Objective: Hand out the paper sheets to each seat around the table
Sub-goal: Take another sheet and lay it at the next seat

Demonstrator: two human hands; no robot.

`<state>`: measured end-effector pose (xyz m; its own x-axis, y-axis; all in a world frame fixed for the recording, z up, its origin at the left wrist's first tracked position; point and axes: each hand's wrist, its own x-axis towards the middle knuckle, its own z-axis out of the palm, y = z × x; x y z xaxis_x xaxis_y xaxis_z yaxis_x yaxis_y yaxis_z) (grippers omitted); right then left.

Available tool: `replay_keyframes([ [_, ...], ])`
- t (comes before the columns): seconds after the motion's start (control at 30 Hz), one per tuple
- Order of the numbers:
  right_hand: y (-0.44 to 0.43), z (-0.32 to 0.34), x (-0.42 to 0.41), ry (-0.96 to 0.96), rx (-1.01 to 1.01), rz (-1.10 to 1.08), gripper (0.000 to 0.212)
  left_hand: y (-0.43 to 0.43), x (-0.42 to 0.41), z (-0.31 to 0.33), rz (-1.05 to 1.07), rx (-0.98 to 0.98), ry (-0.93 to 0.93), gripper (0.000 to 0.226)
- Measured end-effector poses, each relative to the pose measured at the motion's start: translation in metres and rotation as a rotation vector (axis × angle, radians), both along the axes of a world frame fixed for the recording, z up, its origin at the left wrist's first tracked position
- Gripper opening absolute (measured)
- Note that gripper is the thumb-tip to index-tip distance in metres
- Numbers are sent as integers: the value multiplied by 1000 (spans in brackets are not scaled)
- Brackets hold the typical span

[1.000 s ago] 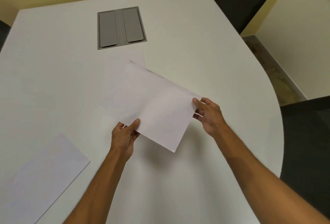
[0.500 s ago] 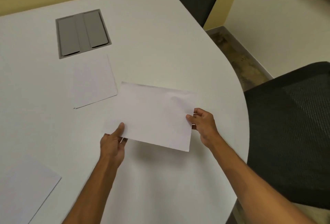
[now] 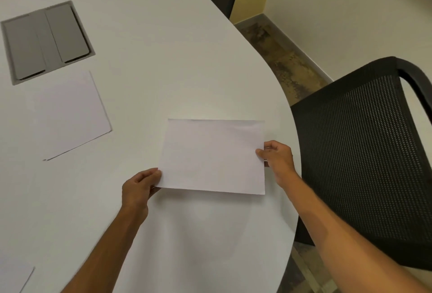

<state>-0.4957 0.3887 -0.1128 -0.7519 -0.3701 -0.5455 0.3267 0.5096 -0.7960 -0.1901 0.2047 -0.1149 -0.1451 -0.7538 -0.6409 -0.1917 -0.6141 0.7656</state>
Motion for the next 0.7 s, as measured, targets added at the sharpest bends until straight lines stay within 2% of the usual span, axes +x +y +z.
replay_keyframes([
  [0.37,7,-38,-25,199,171,42,14,-1,-31,-29,-205,-179,-323,8],
  [0.7,3,-45,-24,427,214,130,18,2,-38,-35,-279,-250,-482,6],
])
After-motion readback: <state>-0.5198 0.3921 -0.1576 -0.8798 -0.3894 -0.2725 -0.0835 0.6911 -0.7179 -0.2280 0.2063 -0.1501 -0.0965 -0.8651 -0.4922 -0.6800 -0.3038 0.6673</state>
